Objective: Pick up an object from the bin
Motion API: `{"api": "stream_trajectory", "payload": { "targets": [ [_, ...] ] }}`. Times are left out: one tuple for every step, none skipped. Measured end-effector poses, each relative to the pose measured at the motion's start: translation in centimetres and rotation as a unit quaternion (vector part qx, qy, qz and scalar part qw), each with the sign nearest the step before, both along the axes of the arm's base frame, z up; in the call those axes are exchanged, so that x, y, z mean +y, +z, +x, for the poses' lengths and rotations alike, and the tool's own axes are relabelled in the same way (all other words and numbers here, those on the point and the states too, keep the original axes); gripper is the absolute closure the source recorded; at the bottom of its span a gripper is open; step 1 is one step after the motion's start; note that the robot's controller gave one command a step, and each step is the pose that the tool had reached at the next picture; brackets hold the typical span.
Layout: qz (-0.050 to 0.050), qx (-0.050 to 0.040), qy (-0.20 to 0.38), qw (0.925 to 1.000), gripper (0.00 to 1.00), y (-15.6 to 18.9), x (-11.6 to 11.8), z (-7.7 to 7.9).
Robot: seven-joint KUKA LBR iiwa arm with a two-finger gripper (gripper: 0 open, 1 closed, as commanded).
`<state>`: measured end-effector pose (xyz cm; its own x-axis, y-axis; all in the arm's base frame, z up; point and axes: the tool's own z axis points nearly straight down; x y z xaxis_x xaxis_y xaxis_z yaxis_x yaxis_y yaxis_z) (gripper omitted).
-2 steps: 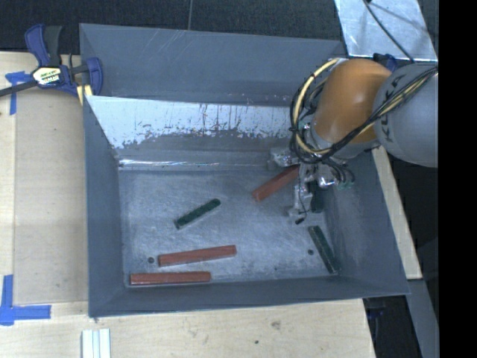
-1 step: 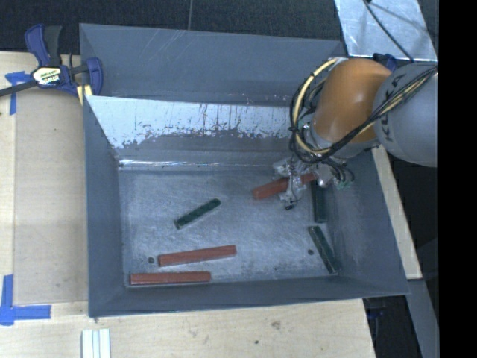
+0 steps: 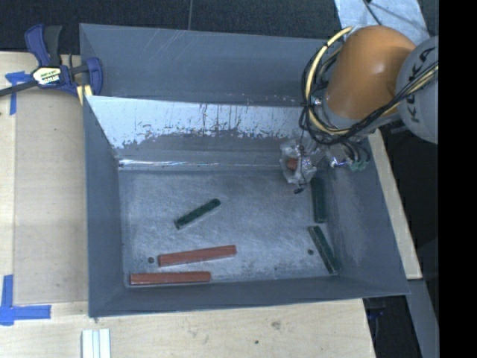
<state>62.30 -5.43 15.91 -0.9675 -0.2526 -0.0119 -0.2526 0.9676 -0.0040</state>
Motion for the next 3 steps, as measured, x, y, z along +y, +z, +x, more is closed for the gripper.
{"api": "stream_trajectory", "payload": {
  "targets": [
    [0.003, 0.0053, -0.324, 0.946, 1.0, -0.9, 4.8, -1.4],
    [0.002, 0.0052, -0.323, 0.9463, 0.0, -0.9, 4.6, -1.4],
    [0.001, 0.0078, -0.278, 0.9607, 0.0, -8.1, 10.4, 0.2]
  ]
}}
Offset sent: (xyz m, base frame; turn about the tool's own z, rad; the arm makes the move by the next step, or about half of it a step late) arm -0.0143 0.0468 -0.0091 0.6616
